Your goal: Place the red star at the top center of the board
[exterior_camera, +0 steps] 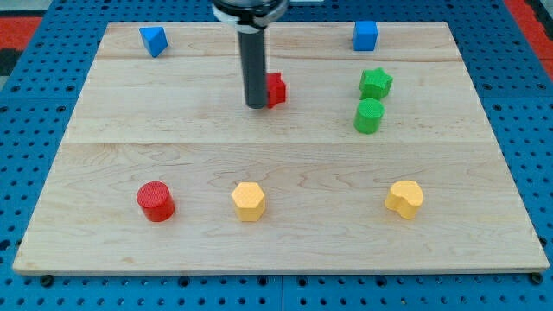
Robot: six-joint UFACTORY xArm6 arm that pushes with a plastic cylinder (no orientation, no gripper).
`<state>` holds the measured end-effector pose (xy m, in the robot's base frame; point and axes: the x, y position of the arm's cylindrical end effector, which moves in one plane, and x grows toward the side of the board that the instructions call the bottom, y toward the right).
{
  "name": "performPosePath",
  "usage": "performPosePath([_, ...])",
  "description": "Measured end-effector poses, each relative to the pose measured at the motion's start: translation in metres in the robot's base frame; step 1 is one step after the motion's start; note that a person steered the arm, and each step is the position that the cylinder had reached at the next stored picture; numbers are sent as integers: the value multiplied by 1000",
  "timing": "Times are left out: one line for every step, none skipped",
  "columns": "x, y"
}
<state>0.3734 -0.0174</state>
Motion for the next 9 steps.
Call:
performPosePath([13,29])
performPosePath([-10,40])
performPosePath([-52,28])
performPosePath([-73,12])
performPosePath([-21,22])
performPosePath([-20,12])
performPosePath([-14,16])
performPosePath([10,21])
performPosePath([11,-33])
